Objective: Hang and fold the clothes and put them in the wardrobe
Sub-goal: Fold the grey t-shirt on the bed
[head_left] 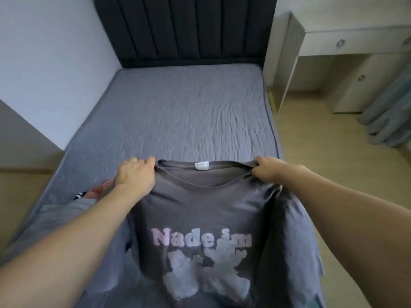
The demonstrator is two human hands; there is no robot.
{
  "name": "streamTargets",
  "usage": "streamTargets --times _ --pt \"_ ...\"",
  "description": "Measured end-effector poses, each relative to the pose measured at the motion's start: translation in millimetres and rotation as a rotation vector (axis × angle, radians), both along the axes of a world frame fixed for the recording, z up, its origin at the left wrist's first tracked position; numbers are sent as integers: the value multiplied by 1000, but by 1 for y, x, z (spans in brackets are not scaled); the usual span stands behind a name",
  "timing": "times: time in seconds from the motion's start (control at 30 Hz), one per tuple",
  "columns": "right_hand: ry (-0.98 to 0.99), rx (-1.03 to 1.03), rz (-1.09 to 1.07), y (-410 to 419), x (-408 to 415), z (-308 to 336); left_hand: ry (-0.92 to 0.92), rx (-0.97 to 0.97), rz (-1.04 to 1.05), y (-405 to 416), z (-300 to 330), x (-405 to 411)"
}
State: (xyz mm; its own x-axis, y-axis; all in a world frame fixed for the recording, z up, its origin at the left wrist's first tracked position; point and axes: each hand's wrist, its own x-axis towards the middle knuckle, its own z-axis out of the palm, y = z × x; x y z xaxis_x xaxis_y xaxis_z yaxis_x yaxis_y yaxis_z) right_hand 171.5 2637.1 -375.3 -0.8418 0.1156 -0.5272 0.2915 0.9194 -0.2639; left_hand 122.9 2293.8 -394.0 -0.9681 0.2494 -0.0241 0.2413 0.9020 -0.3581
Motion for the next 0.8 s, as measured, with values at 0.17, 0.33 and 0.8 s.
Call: streamTargets --times 0.17,0.33,0.8 --pt "437 283 -101 -10 -83 -203 98 177 96 47 -185 -121" --pt "259 264 52 -48 -75 -427 -259 539 325 86 -403 -108" --pt "566 371 51 -58 -60 -562 39 468 148 64 -536 -59"
